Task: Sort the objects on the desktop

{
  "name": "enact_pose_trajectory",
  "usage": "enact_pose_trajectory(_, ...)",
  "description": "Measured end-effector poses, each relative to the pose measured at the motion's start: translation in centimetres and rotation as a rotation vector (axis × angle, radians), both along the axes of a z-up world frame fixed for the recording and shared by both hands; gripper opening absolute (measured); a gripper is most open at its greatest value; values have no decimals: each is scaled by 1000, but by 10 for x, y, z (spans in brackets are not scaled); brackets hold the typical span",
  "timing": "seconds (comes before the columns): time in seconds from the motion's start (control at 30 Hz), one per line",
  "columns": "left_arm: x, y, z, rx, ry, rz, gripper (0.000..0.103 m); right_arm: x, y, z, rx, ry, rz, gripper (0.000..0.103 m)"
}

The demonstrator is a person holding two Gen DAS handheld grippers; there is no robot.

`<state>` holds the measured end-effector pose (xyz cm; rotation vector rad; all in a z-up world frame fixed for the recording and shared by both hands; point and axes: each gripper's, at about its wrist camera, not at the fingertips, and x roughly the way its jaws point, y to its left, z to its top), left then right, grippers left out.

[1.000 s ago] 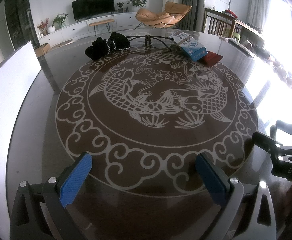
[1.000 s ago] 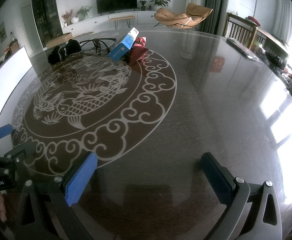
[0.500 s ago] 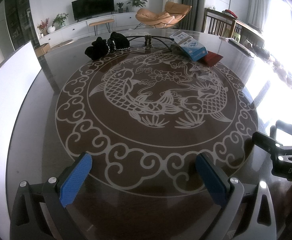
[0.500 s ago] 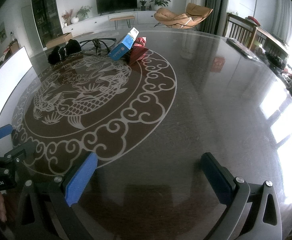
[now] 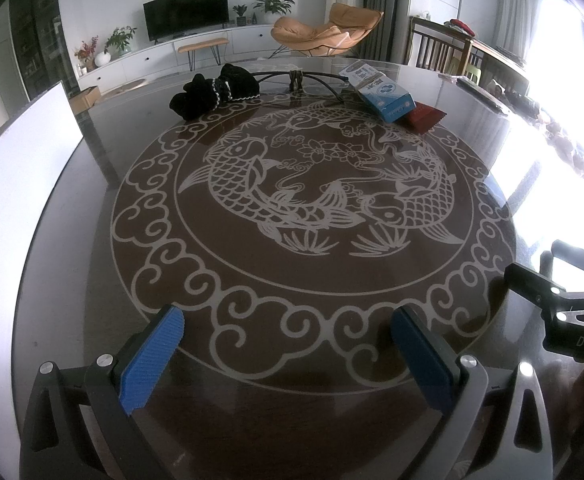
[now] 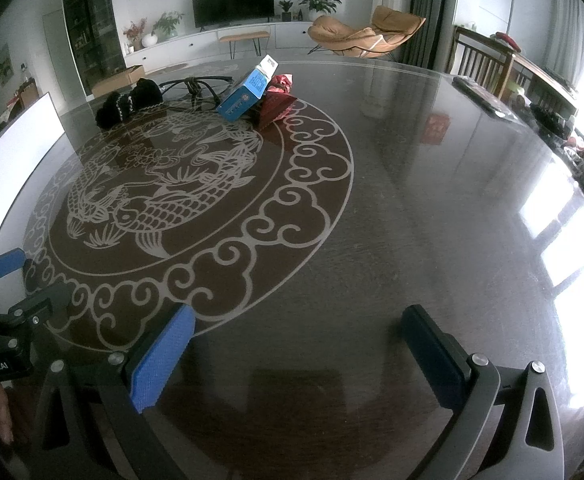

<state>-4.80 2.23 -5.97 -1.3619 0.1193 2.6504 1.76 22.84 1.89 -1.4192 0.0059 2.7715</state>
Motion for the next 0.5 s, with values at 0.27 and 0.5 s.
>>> enact_pose_trajectory(0.27, 0, 0, 0, 0, 0, 0, 103, 1, 0, 0, 0, 0, 0, 103)
enact_pose_trajectory(0.5, 0, 0, 0, 0, 0, 0, 103, 0, 0, 0, 0, 0, 0, 103)
